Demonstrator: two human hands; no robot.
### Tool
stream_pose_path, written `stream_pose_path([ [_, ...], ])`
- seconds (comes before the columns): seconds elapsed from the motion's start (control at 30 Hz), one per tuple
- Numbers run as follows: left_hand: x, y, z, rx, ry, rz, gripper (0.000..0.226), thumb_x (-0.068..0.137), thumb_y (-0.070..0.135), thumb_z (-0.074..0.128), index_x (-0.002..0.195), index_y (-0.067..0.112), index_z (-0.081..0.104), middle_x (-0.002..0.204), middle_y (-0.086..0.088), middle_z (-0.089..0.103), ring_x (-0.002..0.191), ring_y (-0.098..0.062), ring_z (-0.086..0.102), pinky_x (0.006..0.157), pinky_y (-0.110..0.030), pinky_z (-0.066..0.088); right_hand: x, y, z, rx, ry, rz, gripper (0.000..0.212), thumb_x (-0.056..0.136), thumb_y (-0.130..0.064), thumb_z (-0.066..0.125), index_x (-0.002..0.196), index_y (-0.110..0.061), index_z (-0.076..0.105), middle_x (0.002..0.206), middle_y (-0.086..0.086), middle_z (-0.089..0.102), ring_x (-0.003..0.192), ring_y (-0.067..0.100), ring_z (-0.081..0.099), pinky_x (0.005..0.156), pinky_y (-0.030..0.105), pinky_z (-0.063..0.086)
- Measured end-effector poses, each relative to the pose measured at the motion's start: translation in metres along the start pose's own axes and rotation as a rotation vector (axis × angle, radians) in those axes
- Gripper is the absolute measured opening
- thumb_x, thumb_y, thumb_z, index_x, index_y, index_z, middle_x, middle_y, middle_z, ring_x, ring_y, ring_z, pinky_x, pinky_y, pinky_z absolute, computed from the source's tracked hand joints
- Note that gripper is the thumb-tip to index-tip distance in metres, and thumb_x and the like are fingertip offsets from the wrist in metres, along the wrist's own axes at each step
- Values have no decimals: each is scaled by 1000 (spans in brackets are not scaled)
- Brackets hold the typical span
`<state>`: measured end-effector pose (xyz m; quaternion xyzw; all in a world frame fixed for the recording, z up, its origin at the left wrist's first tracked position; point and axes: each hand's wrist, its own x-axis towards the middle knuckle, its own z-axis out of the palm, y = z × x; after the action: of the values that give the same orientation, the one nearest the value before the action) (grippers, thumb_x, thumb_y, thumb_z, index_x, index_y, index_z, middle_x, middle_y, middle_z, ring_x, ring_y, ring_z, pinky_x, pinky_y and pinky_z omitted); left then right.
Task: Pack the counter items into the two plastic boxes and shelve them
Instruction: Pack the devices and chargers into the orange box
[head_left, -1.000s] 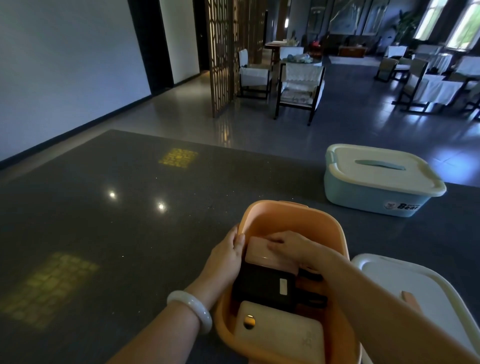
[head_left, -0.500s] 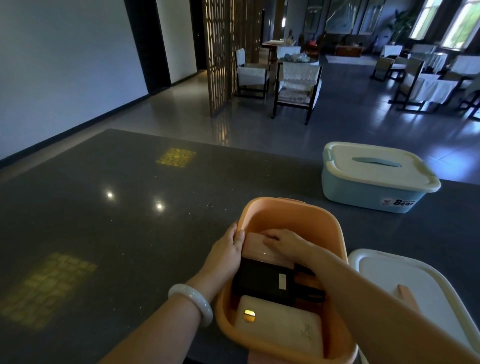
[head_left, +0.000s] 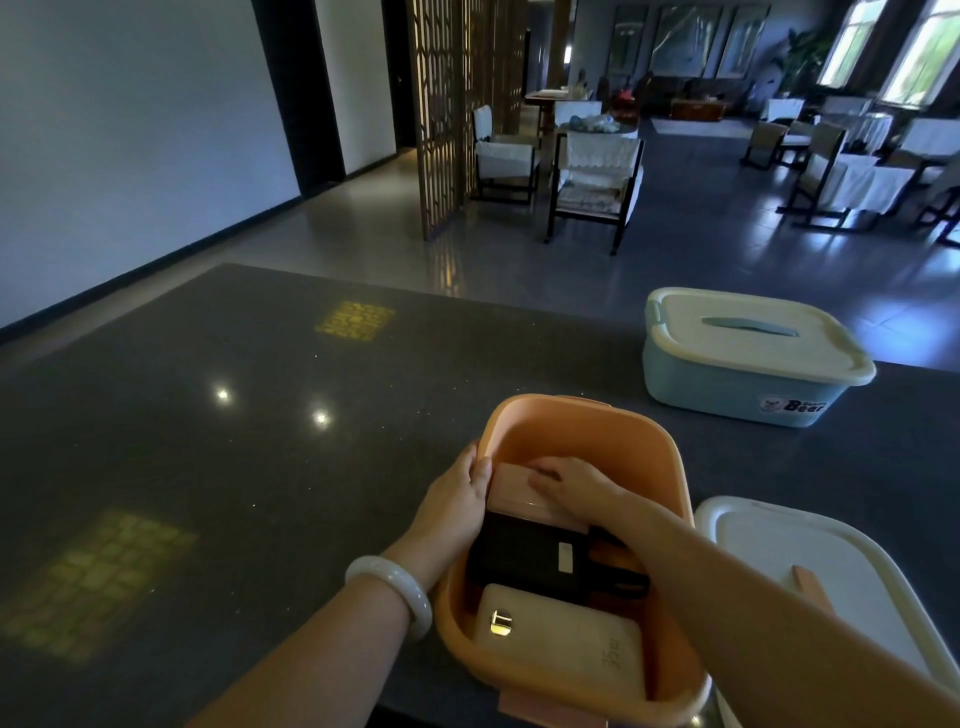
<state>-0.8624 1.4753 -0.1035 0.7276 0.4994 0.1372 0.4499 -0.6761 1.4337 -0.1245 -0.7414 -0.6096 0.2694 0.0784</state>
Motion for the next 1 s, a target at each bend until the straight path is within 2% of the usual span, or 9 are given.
stream_pose_path([
  [0.23, 0, -1, 0, 28, -6, -3, 56, 101, 49, 24, 153, 29, 18, 149, -4, 40, 133, -22, 43, 91, -27, 34, -10, -5, -2, -278, 62, -124, 34, 100, -40, 42, 130, -25, 51, 120, -3, 59, 99, 11, 57, 85, 24, 41],
  [0.3, -1, -1, -2, 38, -11, 32, 55, 101, 50, 25, 152, 29, 21, 147, -4, 43, 131, -21, 45, 93, -25, 32, -17, -10, -10, -331, 63, -144, 31, 101, -35, 43, 127, -23, 53, 118, -1, 60, 103, 13, 58, 92, 27, 44],
  [0.37, -5, -1, -5, 13, -25, 102, 50, 100, 55, 27, 145, 33, 35, 136, 0, 55, 120, -17, 55, 103, -31, 40, -25, -18, -15, -177, 130, -135, 27, 100, -28, 44, 119, -17, 60, 113, 4, 63, 111, 18, 58, 101, 34, 44],
  [0.47, -14, 2, -14, 7, -30, 171, 38, 98, 57, 32, 126, 40, 52, 112, 11, 66, 101, -8, 63, 95, -39, 50, -32, -33, -32, -186, 273, -163, 15, 97, -26, 53, 106, -22, 64, 103, -3, 66, 92, 7, 62, 85, 25, 49],
  [0.53, -21, -1, -25, 122, 32, 169, 44, 100, 50, 34, 138, 32, 45, 126, 3, 61, 113, -13, 58, 101, -38, 44, -26, -47, -41, -113, 347, -167, 19, 96, -26, 54, 113, -22, 61, 111, -3, 64, 97, 9, 60, 88, 27, 50],
  [0.6, -30, -10, -43, 315, 144, 165, 49, 102, 44, 34, 146, 23, 37, 136, -7, 54, 124, -21, 52, 104, -38, 40, -20, -70, -46, -106, 381, -194, 33, 95, -26, 56, 128, -19, 56, 128, 1, 57, 117, 17, 53, 101, 32, 44],
  [0.67, -46, -22, -67, 520, 237, 133, 51, 101, 44, 35, 147, 22, 34, 135, -10, 53, 122, -27, 52, 102, -42, 42, -8, -97, -41, -145, 355, -264, 45, 93, -27, 58, 137, -20, 49, 137, 2, 49, 127, 20, 44, 106, 34, 37],
  [0.8, -98, -54, -120, 810, 432, -33, 50, 97, 47, 41, 142, 25, 36, 130, -5, 52, 118, -27, 52, 96, -42, 40, 15, -171, -3, -308, 186, -440, 49, 91, -30, 60, 137, -20, 45, 137, 4, 43, 127, 26, 40, 106, 40, 36],
  [1.0, -207, -117, -181, 941, 569, -375, 62, 90, 47, 52, 143, 22, 34, 135, -5, 46, 123, -29, 46, 99, -42, 36, 5, -308, 82, -408, -31, -748, 57, 87, -27, 62, 138, -17, 41, 139, 7, 39, 127, 31, 38, 104, 42, 35],
])
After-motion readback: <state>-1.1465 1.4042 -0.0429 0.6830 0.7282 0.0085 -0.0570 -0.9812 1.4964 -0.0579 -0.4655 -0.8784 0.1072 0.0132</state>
